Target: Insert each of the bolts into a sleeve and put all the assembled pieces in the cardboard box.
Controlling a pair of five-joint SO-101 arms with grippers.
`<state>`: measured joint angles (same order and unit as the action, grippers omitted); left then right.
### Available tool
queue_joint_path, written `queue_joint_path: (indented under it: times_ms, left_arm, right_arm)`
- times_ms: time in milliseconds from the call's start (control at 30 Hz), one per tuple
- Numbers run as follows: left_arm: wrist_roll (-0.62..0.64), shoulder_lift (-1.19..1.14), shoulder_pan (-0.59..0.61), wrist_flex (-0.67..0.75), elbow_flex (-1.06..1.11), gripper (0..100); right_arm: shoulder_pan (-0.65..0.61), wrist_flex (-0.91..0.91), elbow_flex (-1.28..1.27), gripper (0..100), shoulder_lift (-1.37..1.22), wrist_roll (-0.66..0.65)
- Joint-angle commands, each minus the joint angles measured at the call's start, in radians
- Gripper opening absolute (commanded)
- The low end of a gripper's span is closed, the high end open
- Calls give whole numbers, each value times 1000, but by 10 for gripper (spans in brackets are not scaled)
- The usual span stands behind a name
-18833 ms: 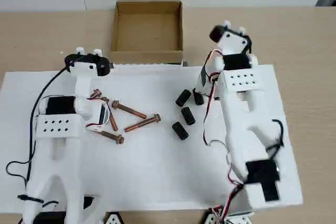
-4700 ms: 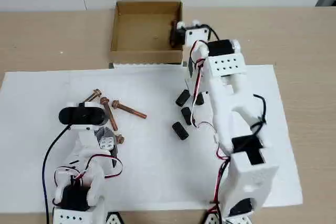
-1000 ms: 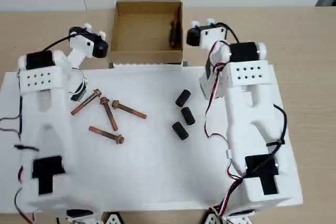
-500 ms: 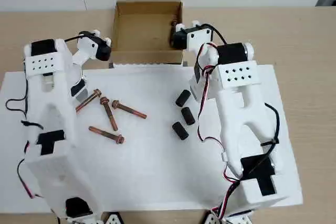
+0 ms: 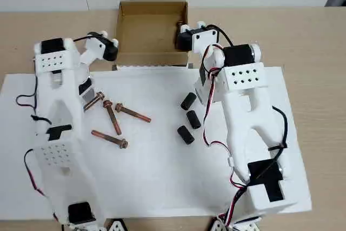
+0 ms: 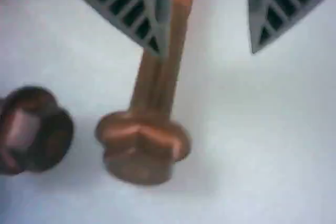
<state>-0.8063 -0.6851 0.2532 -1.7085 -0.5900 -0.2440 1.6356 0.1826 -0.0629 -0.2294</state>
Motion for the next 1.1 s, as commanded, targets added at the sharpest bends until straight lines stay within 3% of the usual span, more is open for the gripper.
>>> queue_joint_path:
  times_ms: [0, 767, 933, 1067]
  left_arm:
    - [-8, 6, -20, -14, -39, 98]
    - [-5, -109, -38, 6, -84, 96]
    - [-5, -124, -41, 3, -133, 4]
    - [-5, -118, -41, -2, -140, 5]
  right_arm:
    - [-4, -4, 6, 4, 47, 11]
    - [-4, -5, 6, 4, 47, 5]
    - [-5, -5, 6, 4, 48, 6]
    - [-7, -5, 9, 4, 58, 9]
